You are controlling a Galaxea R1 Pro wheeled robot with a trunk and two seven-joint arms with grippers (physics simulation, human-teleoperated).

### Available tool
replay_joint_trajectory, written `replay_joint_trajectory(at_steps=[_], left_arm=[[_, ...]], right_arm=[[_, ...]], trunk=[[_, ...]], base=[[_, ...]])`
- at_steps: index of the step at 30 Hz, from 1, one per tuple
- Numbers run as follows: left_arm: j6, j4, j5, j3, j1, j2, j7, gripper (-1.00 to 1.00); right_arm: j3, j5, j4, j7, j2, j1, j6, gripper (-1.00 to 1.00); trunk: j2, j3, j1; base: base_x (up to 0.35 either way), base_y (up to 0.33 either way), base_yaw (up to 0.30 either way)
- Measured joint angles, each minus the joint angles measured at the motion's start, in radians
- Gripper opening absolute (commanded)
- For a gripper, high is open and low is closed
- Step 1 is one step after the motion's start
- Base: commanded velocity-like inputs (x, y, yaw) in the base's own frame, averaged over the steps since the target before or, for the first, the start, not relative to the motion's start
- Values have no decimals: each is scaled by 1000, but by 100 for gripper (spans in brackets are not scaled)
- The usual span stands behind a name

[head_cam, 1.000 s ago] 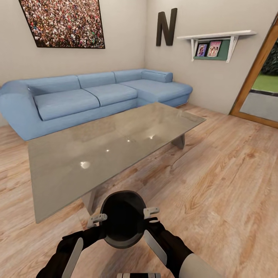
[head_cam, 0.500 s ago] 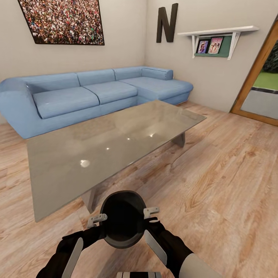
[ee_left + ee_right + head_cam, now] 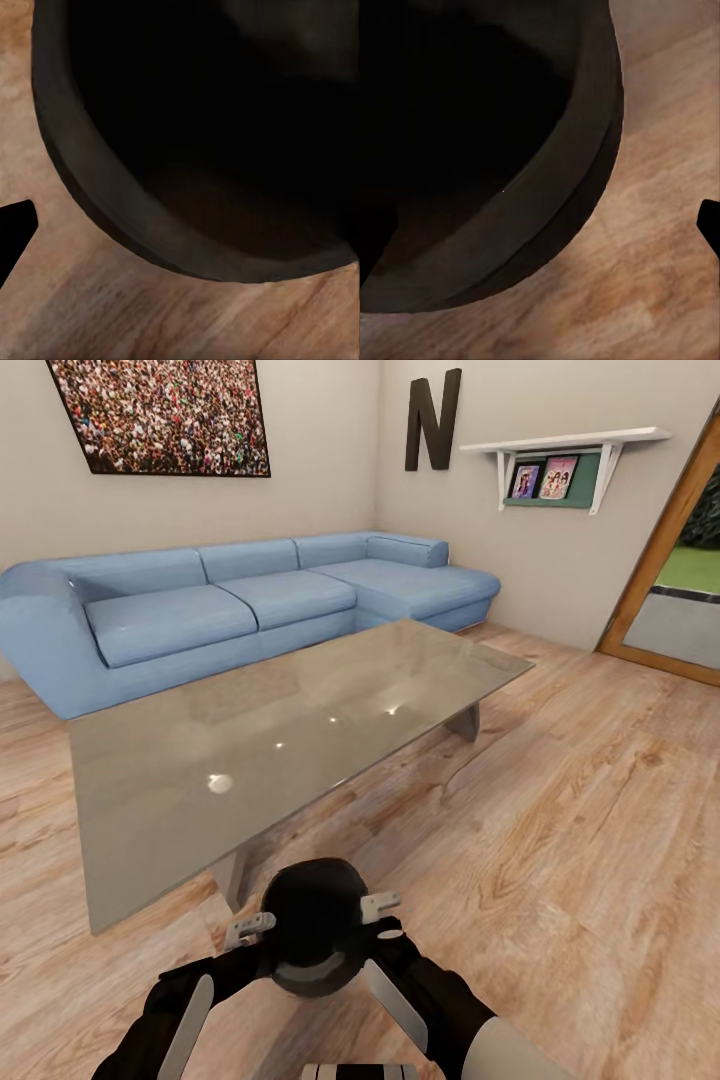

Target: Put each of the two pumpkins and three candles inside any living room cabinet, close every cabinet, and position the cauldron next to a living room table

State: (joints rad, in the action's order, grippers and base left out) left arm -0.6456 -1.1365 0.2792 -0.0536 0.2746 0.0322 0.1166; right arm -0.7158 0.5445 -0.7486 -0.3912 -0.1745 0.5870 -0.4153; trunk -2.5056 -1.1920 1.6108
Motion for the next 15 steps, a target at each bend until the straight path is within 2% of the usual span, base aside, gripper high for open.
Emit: replay_joint_trajectory(at_steps=[8, 15], left_arm=[[-1, 0, 0, 0, 0, 0, 0, 100], [-4, 0, 0, 0, 0, 0, 0, 100]], right_arm=[[0, 0, 0, 0, 0, 1, 0, 100], [1, 1, 0, -1, 0, 1, 0, 100]], trunk=[[0, 0, 0], [2, 27, -3]], base=[[0, 0, 0], [0, 0, 0]])
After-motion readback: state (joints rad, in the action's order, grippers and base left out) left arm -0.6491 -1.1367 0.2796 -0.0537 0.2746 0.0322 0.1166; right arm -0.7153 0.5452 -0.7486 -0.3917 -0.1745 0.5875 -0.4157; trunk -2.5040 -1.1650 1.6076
